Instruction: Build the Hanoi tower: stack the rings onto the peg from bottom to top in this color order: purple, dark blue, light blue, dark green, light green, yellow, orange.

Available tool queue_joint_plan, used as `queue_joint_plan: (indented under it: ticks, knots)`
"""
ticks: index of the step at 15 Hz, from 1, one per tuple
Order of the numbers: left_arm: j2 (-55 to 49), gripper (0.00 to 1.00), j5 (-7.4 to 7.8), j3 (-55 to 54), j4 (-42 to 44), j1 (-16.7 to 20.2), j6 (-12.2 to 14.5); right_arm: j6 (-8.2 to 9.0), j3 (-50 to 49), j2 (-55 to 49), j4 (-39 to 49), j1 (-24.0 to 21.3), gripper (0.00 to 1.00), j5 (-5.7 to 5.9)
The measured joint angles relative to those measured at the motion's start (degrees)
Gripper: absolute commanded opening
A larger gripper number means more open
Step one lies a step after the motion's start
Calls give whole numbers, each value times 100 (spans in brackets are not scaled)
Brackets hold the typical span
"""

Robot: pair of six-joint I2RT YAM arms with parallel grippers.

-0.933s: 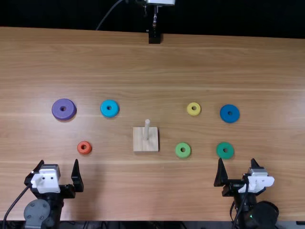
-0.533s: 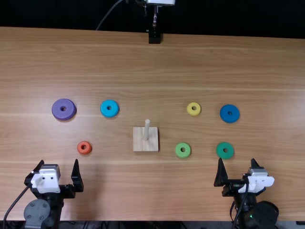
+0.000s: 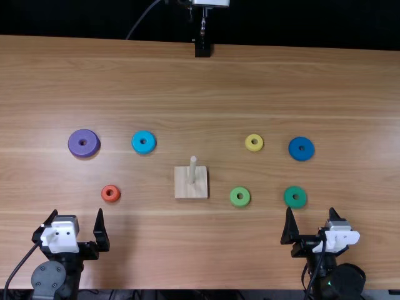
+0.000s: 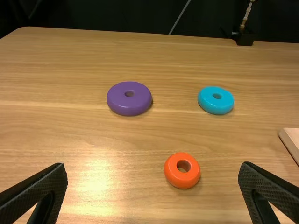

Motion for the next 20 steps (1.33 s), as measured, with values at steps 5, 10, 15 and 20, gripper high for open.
queue_joint_plan:
  ticks: [5, 10, 15, 20]
  knots:
    - [-2, 100, 0, 0, -2, 2, 0, -2, 0, 0, 2, 0, 100, 0]
    - [173, 100, 20, 240, -407, 9, 0, 0, 0, 0, 0, 0, 100, 2]
    - [2896, 100, 24, 2520, -490, 339, -2, 0, 0, 0, -2, -2, 100, 0]
    - [5501, 100, 24, 4511, -487, 339, 0, -2, 0, 0, -2, 0, 100, 2]
